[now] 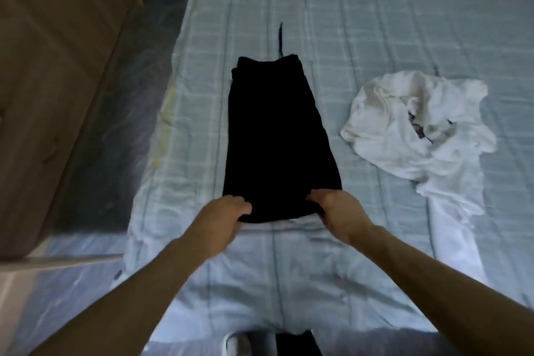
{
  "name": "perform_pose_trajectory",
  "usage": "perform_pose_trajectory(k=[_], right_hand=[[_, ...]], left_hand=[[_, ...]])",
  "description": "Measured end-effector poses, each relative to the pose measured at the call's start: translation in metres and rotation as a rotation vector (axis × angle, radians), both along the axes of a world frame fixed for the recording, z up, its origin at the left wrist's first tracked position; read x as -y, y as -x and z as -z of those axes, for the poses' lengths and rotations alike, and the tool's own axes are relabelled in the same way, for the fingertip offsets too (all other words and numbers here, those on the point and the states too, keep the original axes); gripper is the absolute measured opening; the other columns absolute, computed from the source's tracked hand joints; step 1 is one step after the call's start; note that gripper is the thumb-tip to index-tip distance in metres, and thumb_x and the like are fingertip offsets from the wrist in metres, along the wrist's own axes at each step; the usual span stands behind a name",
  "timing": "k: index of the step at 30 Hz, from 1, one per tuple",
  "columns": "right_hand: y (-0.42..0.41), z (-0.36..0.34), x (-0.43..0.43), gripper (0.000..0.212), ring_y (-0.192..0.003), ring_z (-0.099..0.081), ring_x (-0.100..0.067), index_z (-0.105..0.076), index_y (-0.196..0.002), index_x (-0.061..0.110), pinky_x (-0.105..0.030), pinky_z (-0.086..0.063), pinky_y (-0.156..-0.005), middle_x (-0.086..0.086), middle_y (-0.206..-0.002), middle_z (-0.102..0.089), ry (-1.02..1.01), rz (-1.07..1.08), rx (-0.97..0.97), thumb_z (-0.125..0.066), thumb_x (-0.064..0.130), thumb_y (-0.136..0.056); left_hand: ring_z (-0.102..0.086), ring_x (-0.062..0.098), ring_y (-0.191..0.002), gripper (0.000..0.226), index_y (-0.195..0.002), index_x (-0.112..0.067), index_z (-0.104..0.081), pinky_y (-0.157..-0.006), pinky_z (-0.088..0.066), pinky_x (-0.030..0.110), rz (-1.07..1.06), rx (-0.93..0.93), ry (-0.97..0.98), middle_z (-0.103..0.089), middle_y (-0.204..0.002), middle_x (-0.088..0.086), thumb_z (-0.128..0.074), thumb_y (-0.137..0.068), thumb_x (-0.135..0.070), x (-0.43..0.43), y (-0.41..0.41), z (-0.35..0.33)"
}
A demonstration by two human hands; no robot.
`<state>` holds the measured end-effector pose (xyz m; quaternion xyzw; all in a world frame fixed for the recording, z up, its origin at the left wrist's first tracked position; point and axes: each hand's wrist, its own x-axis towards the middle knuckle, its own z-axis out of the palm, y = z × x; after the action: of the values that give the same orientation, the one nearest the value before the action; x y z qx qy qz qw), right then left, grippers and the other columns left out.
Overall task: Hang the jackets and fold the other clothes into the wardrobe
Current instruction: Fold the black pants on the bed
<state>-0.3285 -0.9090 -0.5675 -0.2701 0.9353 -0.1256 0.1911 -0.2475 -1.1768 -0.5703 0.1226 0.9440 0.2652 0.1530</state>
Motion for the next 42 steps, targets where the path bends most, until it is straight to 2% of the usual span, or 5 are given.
perform_pose_trajectory(k=[8, 14, 27, 35, 42], right_hand=[[-0.040, -0.055, -0.004, 0.005, -0.081, -0.065, -0.019, -0.067, -0.087, 0.025, -0.034, -0.053, -0.075, 0.001, -0.085, -0.067, -0.163, -0.202, 0.458, -0.066, 0.021, -0.091], [0.043, -0.072, 0.012, 0.018, -0.066, -0.059, 0.003, -0.060, -0.074, 0.021, -0.020, -0.044, -0.065, 0.012, -0.071, -0.062, 0.079, 0.007, 0.261, -0.074, 0.015, -0.083], [0.232, -0.004, 0.051, 0.021, -0.060, -0.062, -0.004, -0.064, -0.077, 0.023, -0.005, -0.037, -0.046, 0.009, -0.069, -0.063, 0.224, 0.353, 0.267, -0.084, 0.020, -0.075], [0.188, 0.016, 0.077, 0.056, -0.134, -0.040, -0.024, -0.047, -0.141, 0.015, -0.035, -0.031, -0.114, -0.008, -0.144, -0.044, 0.309, 0.262, -0.393, -0.065, 0.026, -0.090], [0.147, 0.072, 0.068, 0.067, -0.153, 0.001, -0.023, -0.014, -0.158, 0.020, -0.053, -0.013, -0.122, -0.004, -0.166, -0.003, -0.013, -0.140, -0.296, -0.031, 0.053, -0.102]], left_hand=[[-0.067, 0.004, -0.084, 0.011, -0.096, -0.022, -0.070, -0.078, -0.055, 0.029, 0.034, 0.214, -0.246, -0.069, -0.088, -0.011, -0.070, -0.090, -0.013, 0.014, -0.061, -0.031], [-0.066, -0.009, -0.080, 0.034, -0.087, -0.042, -0.067, -0.072, -0.045, 0.004, -0.338, -0.052, -0.430, -0.068, -0.081, -0.033, -0.074, -0.087, -0.009, 0.034, 0.005, -0.055], [-0.067, 0.016, -0.081, 0.005, -0.087, -0.011, -0.070, -0.069, -0.049, 0.019, -0.649, -0.096, -0.249, -0.070, -0.083, -0.001, -0.073, -0.089, -0.015, 0.055, 0.218, 0.015], [-0.045, 0.025, -0.128, 0.039, -0.136, -0.014, -0.051, -0.108, -0.032, 0.036, -0.574, -0.462, 0.063, -0.051, -0.139, 0.007, -0.052, -0.099, -0.026, 0.015, 0.195, 0.031], [-0.003, 0.024, -0.154, 0.063, -0.157, -0.023, -0.023, -0.123, -0.011, 0.053, -0.177, -0.217, 0.354, -0.009, -0.167, 0.002, -0.026, -0.101, -0.051, -0.006, 0.186, 0.073]])
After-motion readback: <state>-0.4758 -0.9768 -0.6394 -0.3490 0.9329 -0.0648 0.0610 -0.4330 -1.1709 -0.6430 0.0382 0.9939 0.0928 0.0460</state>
